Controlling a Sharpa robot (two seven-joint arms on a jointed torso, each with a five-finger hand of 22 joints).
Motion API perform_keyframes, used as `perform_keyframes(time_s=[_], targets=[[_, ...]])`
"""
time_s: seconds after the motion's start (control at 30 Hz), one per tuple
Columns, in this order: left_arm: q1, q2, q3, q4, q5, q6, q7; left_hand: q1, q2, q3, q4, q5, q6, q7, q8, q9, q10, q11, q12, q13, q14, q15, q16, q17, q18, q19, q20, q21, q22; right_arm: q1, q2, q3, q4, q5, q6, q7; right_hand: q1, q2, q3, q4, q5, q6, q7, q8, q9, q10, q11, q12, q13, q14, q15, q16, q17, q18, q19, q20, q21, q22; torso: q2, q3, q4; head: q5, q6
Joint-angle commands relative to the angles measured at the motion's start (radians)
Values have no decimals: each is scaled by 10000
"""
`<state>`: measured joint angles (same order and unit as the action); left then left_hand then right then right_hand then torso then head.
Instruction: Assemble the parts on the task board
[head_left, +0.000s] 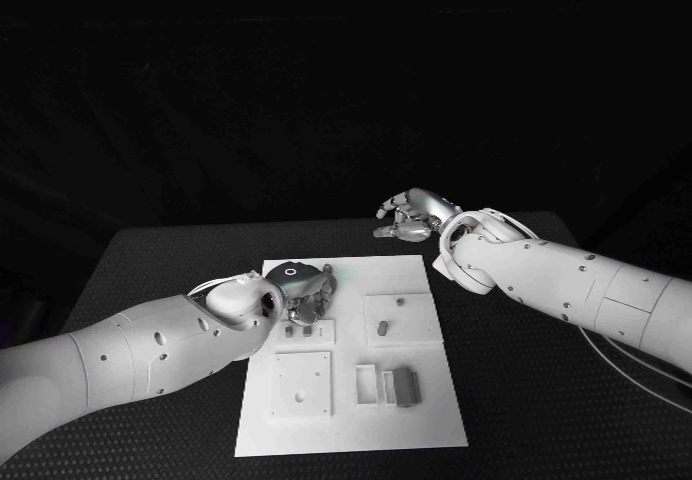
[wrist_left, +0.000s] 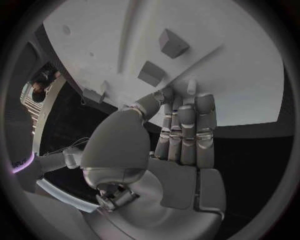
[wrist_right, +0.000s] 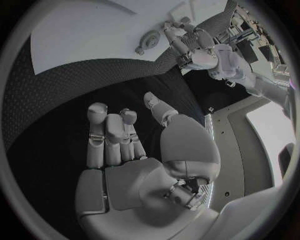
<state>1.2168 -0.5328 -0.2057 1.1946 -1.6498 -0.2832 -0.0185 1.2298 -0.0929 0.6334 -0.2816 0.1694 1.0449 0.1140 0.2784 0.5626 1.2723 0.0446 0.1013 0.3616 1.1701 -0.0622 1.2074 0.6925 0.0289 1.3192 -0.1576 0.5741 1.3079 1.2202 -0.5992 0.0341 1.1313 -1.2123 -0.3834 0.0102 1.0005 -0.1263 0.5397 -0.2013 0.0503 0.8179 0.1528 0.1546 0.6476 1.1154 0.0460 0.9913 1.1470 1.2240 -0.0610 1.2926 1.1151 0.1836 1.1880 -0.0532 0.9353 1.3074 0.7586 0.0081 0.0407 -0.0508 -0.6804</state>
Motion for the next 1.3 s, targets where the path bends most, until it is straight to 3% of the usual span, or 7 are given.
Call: perform_keyframes(time_s=[0.03,0.23,0.4,0.8,1.0,1.3], targets=[[11,-54,140,126,208,-86,97,-40,49,26,10,-69,76,-26,69,11,106,27,3,67,66,-24,43,15,1142,94,-11,44,215,-2,-15,1,20,-27,90,76,-1,2,-5,10,-26,13,65,41,-8,-32,-15,35,-13,-53,-39,-32,4,782,-21,-71,-24,165,2,-1,2,3,6],[18,-253,482,332,314,-126,65,-74,50,20,31,-80,81,-26,71,13,112,23,-7,82,77,-28,42,16,1137,106,-18,52,213,-2,-23,1,25,-27,94,71,1,2,-6,9,-26,13,65,41,-8,-32,-16,36,-14,-52,-39,-32,5,782,-20,-71,-24,165,-1,-2,11,18,18],[33,-472,595,511,480,-48,21,-115,49,10,56,-97,83,-25,71,14,113,21,-20,95,84,-30,39,17,1131,112,-24,57,212,-2,-37,1,22,-27,101,67,2,2,-5,9,-26,14,65,41,-8,-31,-16,37,-15,-51,-39,-32,5,782,-19,-72,-23,165,1,-1,7,31,15],[152,-1152,631,904,757,436,-160,-268,25,-51,137,-205,82,-21,69,18,114,20,-69,137,78,-31,21,20,1114,103,-39,70,215,-2,-76,1,26,-27,111,60,2,1,-7,9,-26,15,64,43,-7,-31,-16,39,-17,-50,-40,-32,6,782,-18,-72,-23,165,-3,4,20,44,-7],[150,-1338,626,1011,853,428,-172,-301,9,-66,158,-225,83,-21,69,20,115,20,-82,148,75,-32,18,22,1110,96,-41,73,216,-2,-91,1,20,-27,112,55,2,1,-7,9,-26,16,64,43,-7,-30,-17,40,-18,-49,-40,-32,6,782,-18,-73,-23,165,4,-15,10,62,-14],[147,-1541,620,1134,984,521,-171,-330,0,-76,184,-243,81,-21,68,22,117,20,-96,159,72,-32,15,24,1107,91,-44,75,215,-2,-98,1,17,-27,115,53,4,1,-7,9,-26,16,63,43,-7,-30,-17,41,-20,-48,-41,-32,7,782,-17,-74,-22,165,4,-7,7,77,-23]])
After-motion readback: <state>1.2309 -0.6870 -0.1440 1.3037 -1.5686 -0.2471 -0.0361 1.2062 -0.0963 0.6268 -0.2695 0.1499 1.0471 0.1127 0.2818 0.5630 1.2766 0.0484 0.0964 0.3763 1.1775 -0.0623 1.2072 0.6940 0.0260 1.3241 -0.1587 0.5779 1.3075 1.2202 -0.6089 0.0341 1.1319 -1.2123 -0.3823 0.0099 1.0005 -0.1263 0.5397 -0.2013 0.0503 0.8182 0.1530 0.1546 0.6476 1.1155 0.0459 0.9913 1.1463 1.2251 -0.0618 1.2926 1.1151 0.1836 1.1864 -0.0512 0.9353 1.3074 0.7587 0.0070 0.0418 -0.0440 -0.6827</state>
